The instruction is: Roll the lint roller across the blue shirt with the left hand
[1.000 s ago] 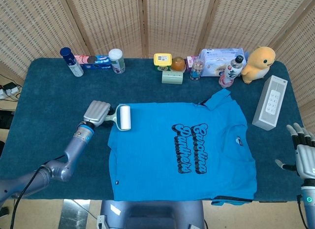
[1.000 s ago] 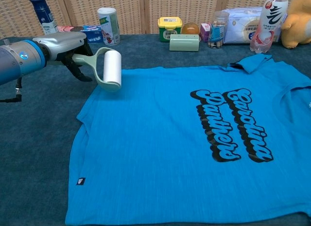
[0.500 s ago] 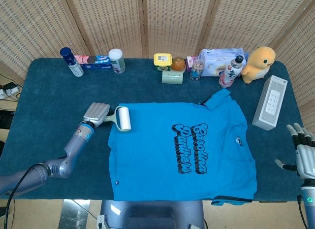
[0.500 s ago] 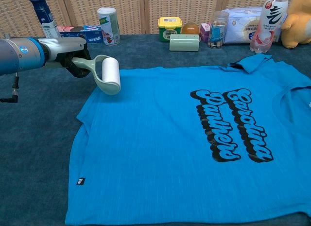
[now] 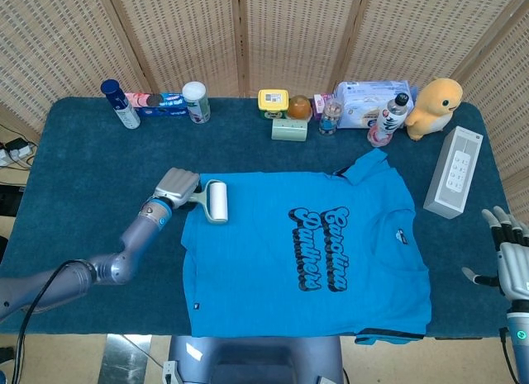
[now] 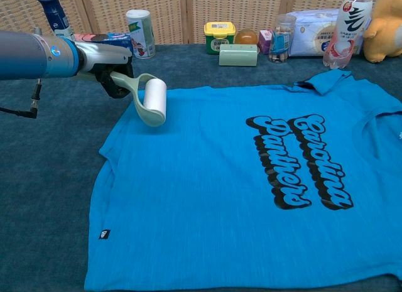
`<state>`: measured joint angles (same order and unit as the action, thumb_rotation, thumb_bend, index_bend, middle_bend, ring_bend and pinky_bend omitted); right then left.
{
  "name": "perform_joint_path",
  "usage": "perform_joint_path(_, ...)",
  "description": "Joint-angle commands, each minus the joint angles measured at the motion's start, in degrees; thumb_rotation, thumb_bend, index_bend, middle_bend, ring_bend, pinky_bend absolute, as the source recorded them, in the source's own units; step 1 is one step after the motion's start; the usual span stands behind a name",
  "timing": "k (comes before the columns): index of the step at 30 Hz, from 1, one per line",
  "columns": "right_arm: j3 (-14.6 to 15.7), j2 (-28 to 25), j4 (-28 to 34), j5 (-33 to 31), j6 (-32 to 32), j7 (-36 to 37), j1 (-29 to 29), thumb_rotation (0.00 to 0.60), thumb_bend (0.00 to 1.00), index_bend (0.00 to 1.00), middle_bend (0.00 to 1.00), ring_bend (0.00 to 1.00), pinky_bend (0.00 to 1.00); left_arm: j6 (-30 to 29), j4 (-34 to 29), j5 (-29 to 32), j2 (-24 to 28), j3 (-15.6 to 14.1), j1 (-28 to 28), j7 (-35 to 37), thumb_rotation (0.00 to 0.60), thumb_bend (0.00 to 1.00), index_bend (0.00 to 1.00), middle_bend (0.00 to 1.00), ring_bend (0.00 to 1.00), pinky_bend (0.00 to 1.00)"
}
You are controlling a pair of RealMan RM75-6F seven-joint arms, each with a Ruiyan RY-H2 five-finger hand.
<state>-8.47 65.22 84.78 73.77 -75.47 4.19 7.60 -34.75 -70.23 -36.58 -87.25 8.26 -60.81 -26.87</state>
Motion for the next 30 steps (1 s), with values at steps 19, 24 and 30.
perform_joint_path(19, -0.04, 0.43, -0.61, -0.8, 1.16, -0.23, 0.46, 0.6, 0.0, 0.02, 0.0, 0.0, 0.0, 2.49, 6.79, -5.56, -3.68, -2.42, -0.33, 4.06, 0.6, 0.8, 1.0, 0.92, 0.92, 1.0)
perform_joint_path(24, -0.07, 0.37, -0.74, -0.96, 1.25, -0.14, 0.45, 0.6, 0.0, 0.02, 0.0, 0.0, 0.0, 2.87, 7.72, -5.4, -4.56, -2.4, -1.06, 4.12, 0.6, 0.8, 1.0, 0.92, 0.92, 1.0)
perform_joint_path(30, -0.17, 0.3, -0.78, -1.1, 1.24, 0.02, 0.43, 0.6, 0.0, 0.02, 0.0, 0.0, 0.0, 2.77, 7.99, -4.91, -5.3, -2.16, -1.97, 3.97, 0.6, 0.8, 1.0, 0.92, 0.92, 1.0)
